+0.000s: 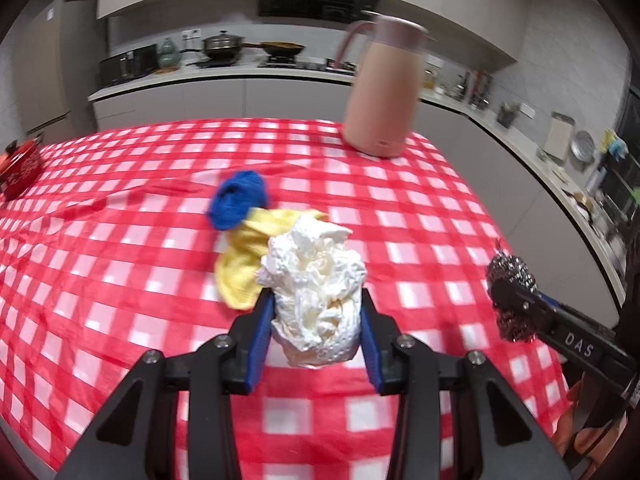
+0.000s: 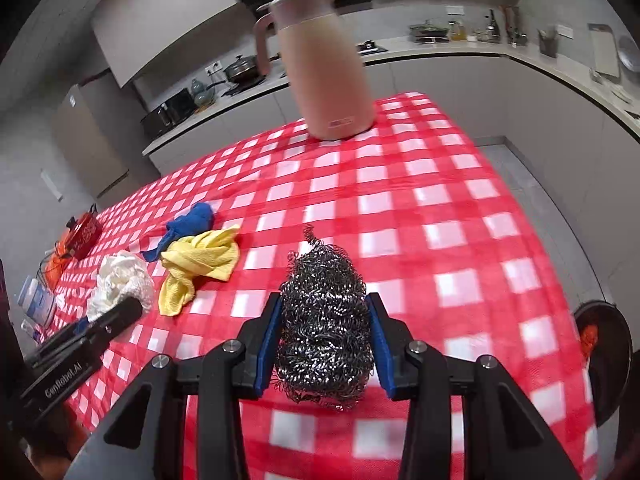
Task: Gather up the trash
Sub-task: 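Lift the tissues and steel scrubber off the table toward the bin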
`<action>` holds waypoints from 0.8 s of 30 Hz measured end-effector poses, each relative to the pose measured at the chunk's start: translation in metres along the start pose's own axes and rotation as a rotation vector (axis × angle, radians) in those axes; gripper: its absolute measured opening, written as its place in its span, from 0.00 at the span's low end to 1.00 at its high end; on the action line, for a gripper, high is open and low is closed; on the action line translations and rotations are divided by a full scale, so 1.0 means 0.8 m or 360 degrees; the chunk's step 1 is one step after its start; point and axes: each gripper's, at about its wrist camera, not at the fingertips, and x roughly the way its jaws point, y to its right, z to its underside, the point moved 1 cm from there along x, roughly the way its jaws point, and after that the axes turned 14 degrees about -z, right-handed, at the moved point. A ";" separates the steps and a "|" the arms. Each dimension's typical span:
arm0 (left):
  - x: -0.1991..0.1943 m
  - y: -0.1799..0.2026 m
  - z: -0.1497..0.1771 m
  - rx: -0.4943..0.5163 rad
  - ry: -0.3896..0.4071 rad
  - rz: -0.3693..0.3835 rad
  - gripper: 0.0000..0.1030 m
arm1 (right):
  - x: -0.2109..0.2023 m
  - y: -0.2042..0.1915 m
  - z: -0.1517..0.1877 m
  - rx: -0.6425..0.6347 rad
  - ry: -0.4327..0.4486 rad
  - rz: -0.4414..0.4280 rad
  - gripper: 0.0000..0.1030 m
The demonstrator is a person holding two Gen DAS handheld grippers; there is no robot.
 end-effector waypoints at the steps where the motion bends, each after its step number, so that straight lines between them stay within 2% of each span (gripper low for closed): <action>1: -0.002 0.008 0.003 0.0028 0.0003 0.0024 0.40 | -0.011 0.006 0.003 0.0017 0.0022 0.0017 0.42; 4: -0.003 0.030 0.008 0.0095 0.0009 0.0097 0.40 | -0.031 0.019 0.011 0.0063 0.0068 0.0073 0.42; 9: 0.001 0.067 0.022 0.0157 -0.0020 0.0222 0.40 | -0.059 0.045 0.037 0.0147 0.0055 0.0168 0.42; 16: -0.023 0.130 0.036 0.0256 -0.0026 0.0317 0.40 | -0.112 0.091 0.054 0.0269 0.0125 0.0222 0.42; 22: -0.044 0.215 0.047 0.0296 0.0002 0.0363 0.40 | -0.164 0.152 0.055 0.0283 0.0176 0.0248 0.42; 24: -0.048 0.262 0.054 0.0303 -0.0007 0.0371 0.40 | -0.185 0.185 0.056 0.0288 0.0180 0.0249 0.42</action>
